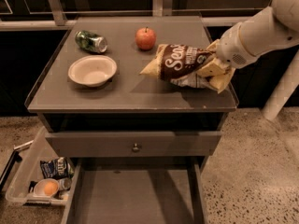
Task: Place brown chip bag into middle drawer
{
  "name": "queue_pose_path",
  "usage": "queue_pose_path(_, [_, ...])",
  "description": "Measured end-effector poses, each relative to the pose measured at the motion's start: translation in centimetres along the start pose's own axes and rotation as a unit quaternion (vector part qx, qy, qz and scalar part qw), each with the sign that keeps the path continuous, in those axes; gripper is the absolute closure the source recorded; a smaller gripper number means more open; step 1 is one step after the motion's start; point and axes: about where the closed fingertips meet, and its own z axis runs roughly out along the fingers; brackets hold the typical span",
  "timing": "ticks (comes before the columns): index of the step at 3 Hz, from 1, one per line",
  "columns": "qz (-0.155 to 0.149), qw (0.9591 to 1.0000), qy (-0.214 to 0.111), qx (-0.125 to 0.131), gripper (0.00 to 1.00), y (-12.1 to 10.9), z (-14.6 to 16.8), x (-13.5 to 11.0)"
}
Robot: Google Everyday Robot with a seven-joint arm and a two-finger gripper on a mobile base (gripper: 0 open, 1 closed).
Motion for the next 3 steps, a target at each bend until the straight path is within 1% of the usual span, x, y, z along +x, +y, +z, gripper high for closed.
queue_pose_path(1, [-0.012, 0.9996, -0.024, 0.007, 1.00, 1.7, -2.5, 0.0])
queue_pose_path(2, [-0.020, 0.9982, -0.052, 0.022, 1.00, 4.7, -5.2, 0.5])
queue_pose_path(3, [-0.022, 0.9967, -0.066, 0.044, 1.00, 8.0, -7.5, 2.1])
